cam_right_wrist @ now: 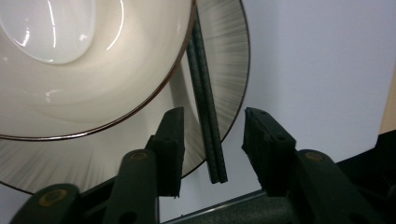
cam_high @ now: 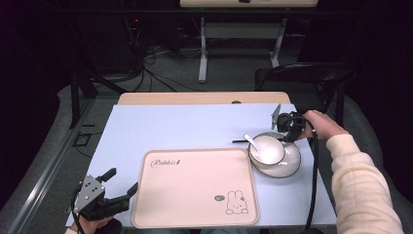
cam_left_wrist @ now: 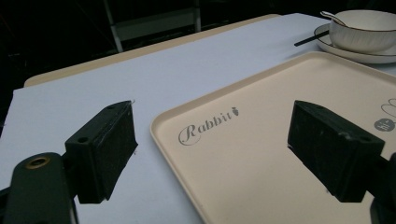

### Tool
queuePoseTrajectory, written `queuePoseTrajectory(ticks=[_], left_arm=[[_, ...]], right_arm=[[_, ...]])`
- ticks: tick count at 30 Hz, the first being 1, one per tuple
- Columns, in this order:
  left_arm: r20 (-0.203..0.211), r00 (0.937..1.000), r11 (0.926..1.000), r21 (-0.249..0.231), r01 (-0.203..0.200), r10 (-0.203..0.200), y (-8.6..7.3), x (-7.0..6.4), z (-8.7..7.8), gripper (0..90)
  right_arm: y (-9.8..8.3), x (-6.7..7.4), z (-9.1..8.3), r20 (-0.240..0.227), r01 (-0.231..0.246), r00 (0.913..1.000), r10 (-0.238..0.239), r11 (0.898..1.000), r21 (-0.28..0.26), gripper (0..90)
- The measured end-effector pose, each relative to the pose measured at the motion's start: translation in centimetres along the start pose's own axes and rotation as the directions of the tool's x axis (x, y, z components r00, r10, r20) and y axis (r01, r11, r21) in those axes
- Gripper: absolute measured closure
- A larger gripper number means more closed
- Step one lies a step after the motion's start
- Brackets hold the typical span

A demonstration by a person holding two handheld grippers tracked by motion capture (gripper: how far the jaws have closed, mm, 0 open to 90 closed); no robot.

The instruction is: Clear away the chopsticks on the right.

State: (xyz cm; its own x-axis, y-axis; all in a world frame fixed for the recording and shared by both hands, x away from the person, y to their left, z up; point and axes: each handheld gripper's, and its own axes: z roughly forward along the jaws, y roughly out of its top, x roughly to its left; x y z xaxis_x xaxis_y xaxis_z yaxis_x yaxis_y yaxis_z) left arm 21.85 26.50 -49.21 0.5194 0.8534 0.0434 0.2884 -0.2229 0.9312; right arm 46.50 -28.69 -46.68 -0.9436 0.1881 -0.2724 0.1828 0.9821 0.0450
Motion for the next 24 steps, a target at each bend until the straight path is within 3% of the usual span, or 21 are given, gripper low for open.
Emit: queuePoseTrajectory(ticks=[2,4,7,17,24], left_arm=[[0.000,1.0000,1.0000,-0.002,0.003,-0.003,0.0,0.0,0.0,15.1],[-0.001,1.0000,1.0000,-0.002,0.003,-0.003,0.0,0.0,0.0,15.1],[0.000,1.0000,1.0000,-0.002,0.003,-0.003,0.0,0.0,0.0,15.1],[-0.003,1.0000,1.0000,0.001,0.005,-0.005,0.0,0.0,0.0,15.1],[-0.004,1.0000,1.0000,0.000,0.005,-0.005,0.0,0.0,0.0,15.1]], right_arm=[[0.2,0.4,1.1,-0.011,0.021,0.9997,-0.020,0.999,0.043,64.6],[0.2,0.2,1.6,-0.030,0.031,0.9991,-0.030,0.998,0.045,66.4],[0.1,0.2,1.8,-0.030,0.010,0.9995,-0.009,0.999,0.037,68.2],[0.4,0.1,2.4,-0.045,0.034,0.9985,-0.030,0.996,0.086,73.8],[0.5,0.1,2.4,-0.061,0.058,0.9968,-0.052,0.994,0.092,75.4]])
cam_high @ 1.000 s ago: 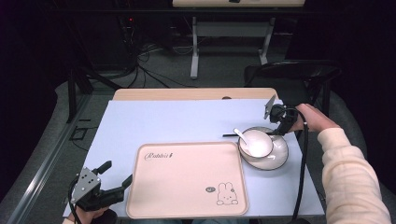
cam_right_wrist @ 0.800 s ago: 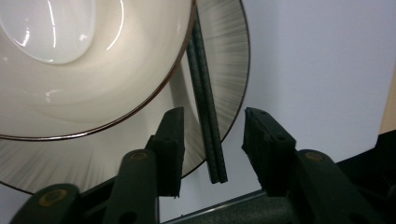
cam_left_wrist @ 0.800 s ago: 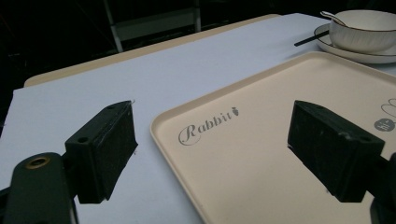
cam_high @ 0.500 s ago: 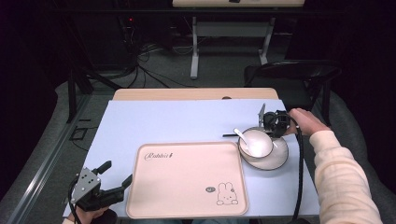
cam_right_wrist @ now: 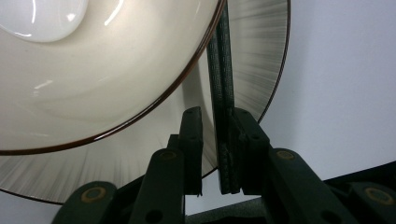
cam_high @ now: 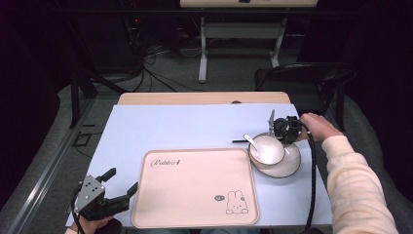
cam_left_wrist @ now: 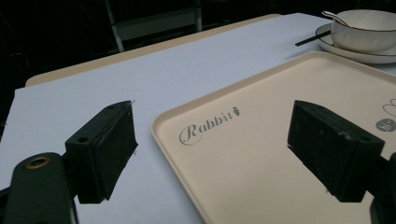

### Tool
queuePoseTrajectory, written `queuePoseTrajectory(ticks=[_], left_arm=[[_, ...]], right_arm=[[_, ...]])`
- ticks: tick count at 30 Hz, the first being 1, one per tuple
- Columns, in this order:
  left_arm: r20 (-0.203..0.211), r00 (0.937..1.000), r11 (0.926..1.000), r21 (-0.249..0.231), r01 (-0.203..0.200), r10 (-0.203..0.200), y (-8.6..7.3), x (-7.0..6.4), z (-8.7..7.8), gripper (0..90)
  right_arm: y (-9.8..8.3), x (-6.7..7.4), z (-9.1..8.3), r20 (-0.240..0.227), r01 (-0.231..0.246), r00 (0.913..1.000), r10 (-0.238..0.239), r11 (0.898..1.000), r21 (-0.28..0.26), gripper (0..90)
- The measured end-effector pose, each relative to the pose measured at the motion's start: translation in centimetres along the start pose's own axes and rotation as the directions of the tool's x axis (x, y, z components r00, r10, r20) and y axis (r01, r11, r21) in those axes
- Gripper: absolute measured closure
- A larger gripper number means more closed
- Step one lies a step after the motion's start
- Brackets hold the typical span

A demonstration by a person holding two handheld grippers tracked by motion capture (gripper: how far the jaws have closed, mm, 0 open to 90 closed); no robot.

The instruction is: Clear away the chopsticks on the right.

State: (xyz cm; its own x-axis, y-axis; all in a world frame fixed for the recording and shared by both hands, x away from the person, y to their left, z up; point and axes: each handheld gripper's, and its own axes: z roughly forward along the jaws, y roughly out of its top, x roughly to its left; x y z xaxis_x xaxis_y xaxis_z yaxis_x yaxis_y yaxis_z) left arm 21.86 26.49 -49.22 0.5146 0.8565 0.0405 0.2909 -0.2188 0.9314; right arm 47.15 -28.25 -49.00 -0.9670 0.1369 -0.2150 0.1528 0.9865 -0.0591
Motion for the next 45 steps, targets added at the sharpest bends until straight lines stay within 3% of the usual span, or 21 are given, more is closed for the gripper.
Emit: queuePoseTrajectory(ticks=[17,26,27,32,36,45], left_arm=[[0.000,1.0000,0.9999,0.007,-0.008,0.008,0.0,0.0,0.0,15.1],[-0.002,1.0000,1.0000,0.003,0.000,0.000,0.0,0.0,0.0,15.1],[-0.002,1.0000,1.0000,0.005,-0.002,0.002,0.0,0.0,0.0,15.1],[-0.003,1.0000,1.0000,0.005,-0.002,0.002,0.0,0.0,0.0,15.1],[-0.003,1.0000,1.0000,0.008,-0.006,0.006,0.0,0.0,0.0,15.1],[-0.002,1.0000,0.9999,0.010,-0.008,0.008,0.0,0.0,0.0,15.1]], right_arm=[[0.0,0.1,0.3,-0.015,-0.003,0.9999,0.003,1.000,0.005,75.5],[0.4,0.0,0.8,-0.018,0.028,0.9995,-0.028,1.000,-0.005,78.1],[0.4,0.0,0.8,-0.010,0.033,0.9994,-0.033,0.999,0.013,79.2],[0.2,0.0,1.3,-0.029,0.018,0.9994,-0.019,1.000,-0.013,83.5],[0.0,-0.1,1.2,-0.040,0.037,0.9985,-0.037,0.999,-0.015,84.8],[-0.3,0.1,0.4,-0.021,0.014,0.9997,-0.015,0.998,-0.054,85.2]])
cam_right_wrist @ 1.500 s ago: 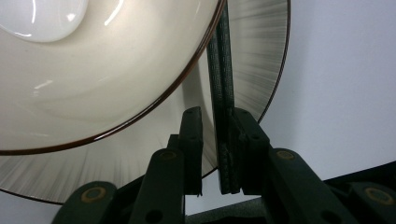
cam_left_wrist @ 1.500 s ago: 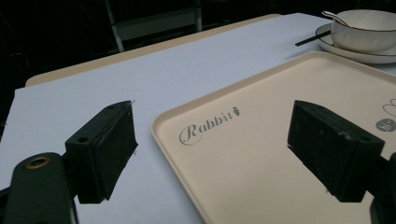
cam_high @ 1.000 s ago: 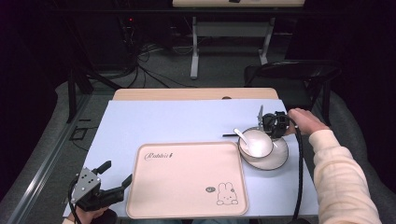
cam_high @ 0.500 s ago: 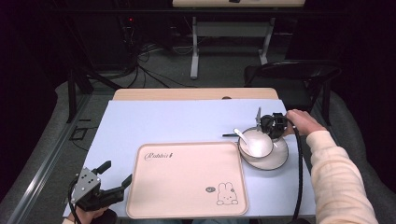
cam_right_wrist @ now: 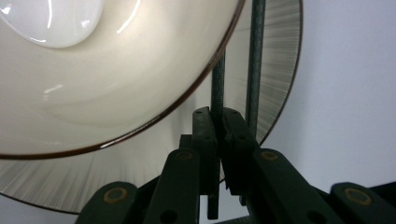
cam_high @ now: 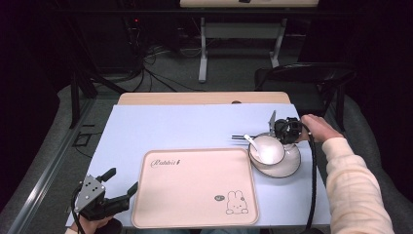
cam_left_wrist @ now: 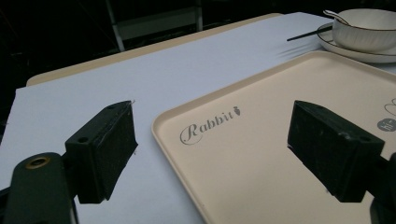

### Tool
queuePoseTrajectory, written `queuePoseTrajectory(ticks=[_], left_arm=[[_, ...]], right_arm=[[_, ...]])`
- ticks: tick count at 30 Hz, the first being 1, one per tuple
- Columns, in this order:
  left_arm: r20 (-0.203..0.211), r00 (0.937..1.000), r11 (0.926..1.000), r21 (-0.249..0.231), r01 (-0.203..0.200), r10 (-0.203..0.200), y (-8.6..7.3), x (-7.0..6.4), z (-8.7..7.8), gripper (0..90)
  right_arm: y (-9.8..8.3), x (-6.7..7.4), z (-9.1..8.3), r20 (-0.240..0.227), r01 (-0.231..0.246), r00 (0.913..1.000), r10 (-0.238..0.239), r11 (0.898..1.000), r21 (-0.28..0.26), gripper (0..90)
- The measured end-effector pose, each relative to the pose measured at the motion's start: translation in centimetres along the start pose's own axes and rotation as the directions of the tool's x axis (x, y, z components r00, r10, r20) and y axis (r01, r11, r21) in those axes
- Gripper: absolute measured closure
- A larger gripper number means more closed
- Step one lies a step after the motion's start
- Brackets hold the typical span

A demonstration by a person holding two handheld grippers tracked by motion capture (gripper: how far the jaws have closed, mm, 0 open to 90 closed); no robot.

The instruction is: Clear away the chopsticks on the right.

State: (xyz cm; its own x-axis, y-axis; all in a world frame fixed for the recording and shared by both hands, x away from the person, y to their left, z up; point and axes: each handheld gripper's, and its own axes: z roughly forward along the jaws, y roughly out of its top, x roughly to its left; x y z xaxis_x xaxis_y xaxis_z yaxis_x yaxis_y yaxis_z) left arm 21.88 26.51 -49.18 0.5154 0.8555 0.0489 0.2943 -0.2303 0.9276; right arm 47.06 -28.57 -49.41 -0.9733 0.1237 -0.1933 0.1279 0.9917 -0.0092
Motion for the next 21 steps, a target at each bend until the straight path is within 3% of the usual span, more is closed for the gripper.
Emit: queuePoseTrajectory(ticks=[4,7,9,13,19,21], left_arm=[[0.000,1.0000,1.0000,0.000,0.000,0.000,0.0,0.0,0.0,15.1],[0.001,1.0000,1.0000,0.000,-0.002,0.002,0.0,0.0,0.0,15.1],[0.000,1.0000,1.0000,-0.002,0.001,-0.001,0.0,0.0,0.0,15.1],[0.001,1.0000,1.0000,-0.002,0.002,-0.002,0.0,-0.1,0.0,15.1],[0.002,1.0000,1.0000,0.000,0.000,0.000,0.0,0.0,0.0,15.1],[0.002,1.0000,1.0000,0.000,0.001,-0.001,0.0,-0.1,0.0,15.1]], right_arm=[[-0.2,0.1,-1.1,0.041,-0.032,0.9986,0.032,0.999,-0.001,85.2],[-0.3,-0.1,-1.5,0.058,-0.040,0.9975,0.040,0.999,-0.005,85.2],[-0.6,-0.2,-2.3,0.068,-0.062,0.9957,0.064,0.997,-0.036,85.3],[-0.7,-0.2,-2.9,0.087,-0.078,0.9929,0.081,0.996,-0.030,85.3],[-1.3,0.0,-5.0,0.111,-0.148,0.9817,0.155,0.987,-0.064,85.3],[-1.3,0.2,-6.4,0.128,-0.174,0.9756,0.178,0.984,-0.048,85.2]])
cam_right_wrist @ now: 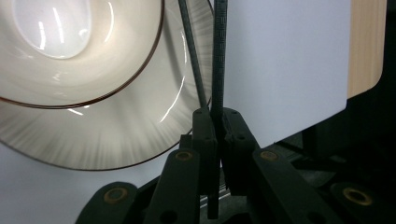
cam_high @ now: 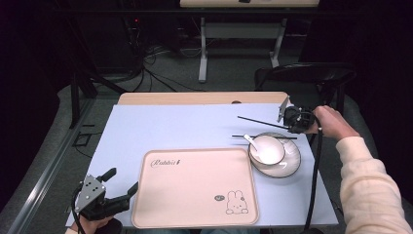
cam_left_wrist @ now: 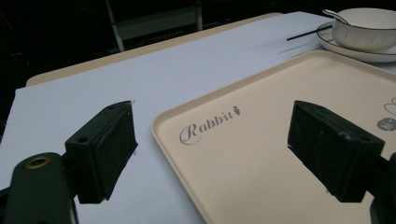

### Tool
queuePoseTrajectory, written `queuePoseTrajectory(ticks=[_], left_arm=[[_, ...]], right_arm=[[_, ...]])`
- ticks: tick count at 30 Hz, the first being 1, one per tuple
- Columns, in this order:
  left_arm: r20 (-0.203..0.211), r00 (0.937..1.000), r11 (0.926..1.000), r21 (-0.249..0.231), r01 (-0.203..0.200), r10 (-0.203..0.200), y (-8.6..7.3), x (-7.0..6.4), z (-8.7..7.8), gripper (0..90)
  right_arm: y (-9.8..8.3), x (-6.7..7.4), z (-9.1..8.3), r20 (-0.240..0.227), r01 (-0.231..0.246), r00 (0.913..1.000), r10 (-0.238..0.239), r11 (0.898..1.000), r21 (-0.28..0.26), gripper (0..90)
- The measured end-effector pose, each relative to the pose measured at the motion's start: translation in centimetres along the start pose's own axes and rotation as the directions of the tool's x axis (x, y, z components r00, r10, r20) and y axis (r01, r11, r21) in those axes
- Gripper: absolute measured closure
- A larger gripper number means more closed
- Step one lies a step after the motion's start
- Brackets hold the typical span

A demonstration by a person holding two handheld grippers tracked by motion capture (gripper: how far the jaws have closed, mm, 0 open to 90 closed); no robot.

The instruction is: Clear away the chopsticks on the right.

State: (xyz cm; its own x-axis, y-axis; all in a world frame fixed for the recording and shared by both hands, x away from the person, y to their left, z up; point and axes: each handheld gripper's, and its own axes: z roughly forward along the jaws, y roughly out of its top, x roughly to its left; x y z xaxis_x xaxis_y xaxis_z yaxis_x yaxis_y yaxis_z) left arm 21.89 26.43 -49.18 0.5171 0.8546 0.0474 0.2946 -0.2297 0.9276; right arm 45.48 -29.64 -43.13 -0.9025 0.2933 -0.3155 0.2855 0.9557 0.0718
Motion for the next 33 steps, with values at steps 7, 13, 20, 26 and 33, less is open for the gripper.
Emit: queuePoseTrajectory(ticks=[7,13,20,26,33], left_arm=[[-0.002,1.0000,1.0000,0.000,-0.001,0.001,0.0,0.0,0.0,15.1],[-0.004,1.0000,1.0000,0.000,-0.001,0.001,0.0,0.0,0.0,15.1],[-0.003,1.0000,1.0000,0.000,-0.001,0.001,0.0,0.0,0.0,15.1],[-0.005,1.0000,1.0000,0.000,-0.003,0.003,0.0,0.0,0.0,15.1],[-0.009,1.0000,1.0000,0.001,-0.002,0.002,0.0,0.0,0.0,15.1]], right_arm=[[0.3,0.8,-3.0,0.013,-0.066,0.9978,0.066,0.998,0.002,85.2],[0.9,2.5,-4.7,0.005,-0.115,0.9933,0.115,0.993,0.013,85.2],[1.9,4.1,-6.2,-0.029,-0.196,0.9802,0.196,0.981,0.004,85.2],[2.7,5.5,-6.7,-0.054,-0.274,0.9602,0.274,0.962,0.010,85.3],[4.0,7.8,-7.0,-0.112,-0.384,0.9161,0.385,0.923,0.027,85.4]])
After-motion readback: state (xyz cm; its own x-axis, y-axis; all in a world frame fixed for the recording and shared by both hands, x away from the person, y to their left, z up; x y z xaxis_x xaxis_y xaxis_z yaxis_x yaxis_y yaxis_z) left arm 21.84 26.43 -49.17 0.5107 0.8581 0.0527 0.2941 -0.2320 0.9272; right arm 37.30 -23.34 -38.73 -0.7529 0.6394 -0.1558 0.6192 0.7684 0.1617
